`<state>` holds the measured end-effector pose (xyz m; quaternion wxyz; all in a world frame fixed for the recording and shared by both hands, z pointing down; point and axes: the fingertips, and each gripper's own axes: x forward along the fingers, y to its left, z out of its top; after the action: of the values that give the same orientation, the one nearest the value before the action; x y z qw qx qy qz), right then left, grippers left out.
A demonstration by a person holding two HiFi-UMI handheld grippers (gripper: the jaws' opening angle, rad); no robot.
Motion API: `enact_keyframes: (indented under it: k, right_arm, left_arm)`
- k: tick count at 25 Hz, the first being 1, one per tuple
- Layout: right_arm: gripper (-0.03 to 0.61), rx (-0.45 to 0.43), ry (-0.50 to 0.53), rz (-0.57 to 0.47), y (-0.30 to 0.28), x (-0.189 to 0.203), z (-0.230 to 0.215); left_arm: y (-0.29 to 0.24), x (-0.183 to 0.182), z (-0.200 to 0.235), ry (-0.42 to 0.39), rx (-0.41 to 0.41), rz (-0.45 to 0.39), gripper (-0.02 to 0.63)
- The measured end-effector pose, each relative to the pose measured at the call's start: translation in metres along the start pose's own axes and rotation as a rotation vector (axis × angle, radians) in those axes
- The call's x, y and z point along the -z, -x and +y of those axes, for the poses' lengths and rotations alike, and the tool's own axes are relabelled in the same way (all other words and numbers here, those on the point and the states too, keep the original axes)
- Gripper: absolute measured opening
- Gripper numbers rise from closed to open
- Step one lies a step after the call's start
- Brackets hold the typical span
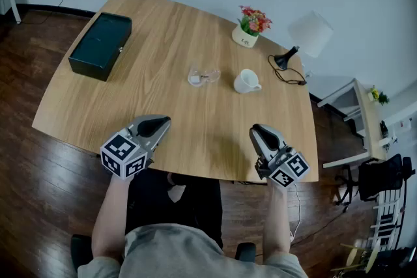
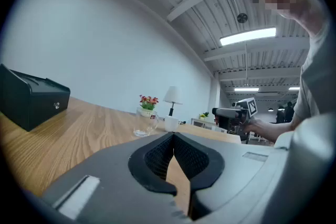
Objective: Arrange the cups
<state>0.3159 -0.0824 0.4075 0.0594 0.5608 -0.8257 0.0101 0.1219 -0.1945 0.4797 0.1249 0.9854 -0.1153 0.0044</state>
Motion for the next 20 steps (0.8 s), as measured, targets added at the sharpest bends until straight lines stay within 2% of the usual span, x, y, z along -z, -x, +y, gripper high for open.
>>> enact_keyframes:
  k: [3,4,7,10,13,15,17,20]
  right_arm:
    - [0.084,0.029,0.016,0.030,-0.002,-0.006,-0.015]
    - [0.169,0.042,0.023,0.044,-0.004,-0.008,-0.020]
    - [0.238,0.079,0.055,0.094,-0.010,-0.016,-0.039]
    - [0.235,0.097,0.084,0.147,-0.022,-0.025,-0.064]
    - [0.233,0.080,0.089,0.219,-0.047,-0.027,-0.083]
    - [0.228,0.050,0.088,0.286,-0.071,-0.024,-0.089]
    - [0.190,0.002,0.081,0.350,-0.099,-0.021,-0.091]
    - [0.184,-0.060,0.075,0.453,-0.148,-0.014,-0.095]
  left_arm:
    - [-0.004,0.011,0.002,0.006,-0.008,0.049,0.008]
    - [-0.006,0.013,0.002,0.008,-0.007,0.060,0.008]
    - [-0.006,0.011,0.004,0.033,0.000,0.059,0.009]
    - [-0.004,0.011,0.005,0.049,0.012,0.061,0.009]
    - [-0.005,0.019,0.002,-0.012,0.002,0.116,0.009]
    - [-0.008,0.025,-0.001,-0.067,-0.011,0.150,0.009]
    - [-0.010,0.028,-0.005,-0.107,-0.017,0.162,0.009]
    - [-0.012,0.029,-0.007,-0.130,-0.016,0.154,0.009]
